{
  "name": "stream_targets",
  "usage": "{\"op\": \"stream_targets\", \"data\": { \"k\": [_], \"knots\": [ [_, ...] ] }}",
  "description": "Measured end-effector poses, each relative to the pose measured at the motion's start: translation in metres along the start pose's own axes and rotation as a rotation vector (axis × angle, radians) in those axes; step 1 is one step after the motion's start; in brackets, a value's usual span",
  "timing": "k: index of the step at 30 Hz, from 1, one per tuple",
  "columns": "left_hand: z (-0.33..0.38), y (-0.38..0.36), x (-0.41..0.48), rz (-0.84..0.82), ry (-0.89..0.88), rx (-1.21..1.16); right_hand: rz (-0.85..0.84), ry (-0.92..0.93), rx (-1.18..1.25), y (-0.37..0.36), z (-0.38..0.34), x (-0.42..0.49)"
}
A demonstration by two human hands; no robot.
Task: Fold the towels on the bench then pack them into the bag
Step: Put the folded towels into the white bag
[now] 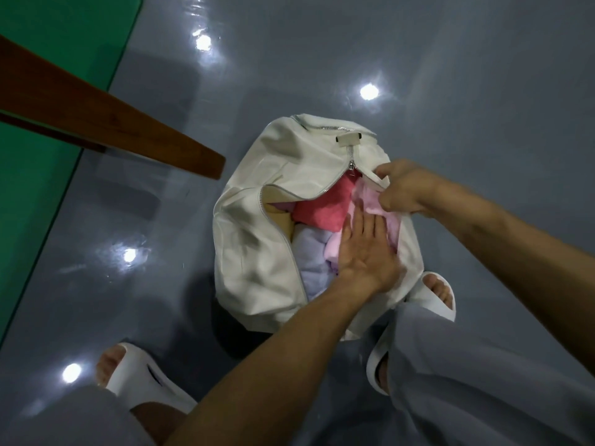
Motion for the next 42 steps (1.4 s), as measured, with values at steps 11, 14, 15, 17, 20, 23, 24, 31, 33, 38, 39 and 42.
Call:
{"op": "stream_targets", "data": {
  "k": [11, 14, 15, 17, 20, 23, 24, 31, 33, 38, 39, 42],
  "knots": [
    [-0.036, 0.024, -0.01, 0.199, -0.364, 0.204, -0.22, -0.341, -0.212, -0.024, 0.045, -0.011],
    [-0.028, 0.005, -0.003, 0.156, -0.291, 0.226, -0.36, -0.315, -0.042, -0.024, 0.044, -0.005],
    [-0.02, -0.002, 0.0, 0.127, -0.213, 0.262, -0.375, -0.299, 0.023, -0.023, 0.044, -0.004],
    [-0.005, -0.013, 0.004, 0.088, -0.083, 0.302, -0.373, -0.282, 0.067, -0.023, 0.045, -0.004],
    [-0.003, -0.015, 0.007, 0.105, -0.046, 0.204, -0.349, -0.272, -0.027, -0.028, 0.044, -0.006],
    [-0.017, -0.009, -0.017, 0.24, -0.262, 0.023, -0.198, -0.275, -0.166, -0.019, 0.036, -0.015],
    [-0.024, -0.006, -0.032, 0.302, -0.331, -0.008, -0.079, -0.267, -0.275, -0.012, 0.03, -0.022],
    [-0.06, -0.033, -0.098, 0.328, 0.002, 0.009, 0.183, 0.549, -0.521, -0.054, -0.051, -0.038],
    [-0.063, -0.034, -0.098, 0.192, 0.036, -0.031, -0.095, 0.438, -0.67, -0.085, -0.041, -0.023],
    [-0.071, -0.029, -0.106, 0.033, -0.053, -0.093, -0.311, 0.147, -0.88, -0.096, -0.007, -0.006],
    [-0.074, -0.029, -0.107, 0.013, -0.072, -0.084, -0.328, 0.112, -0.901, -0.095, -0.006, -0.005],
    [-0.076, -0.027, -0.108, -0.031, -0.12, -0.082, -0.349, 0.071, -1.03, -0.1, -0.008, -0.004]
  ]
}}
Point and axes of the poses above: each hand's wrist, its own x-axis towards the middle knuckle, its own y-axis out of the back of the hand, z = x × y, the point moved 4 cm from there along x, towards the middle knuckle, and after that the axes turned 15 degrees about -z, right-handed, at the moved point
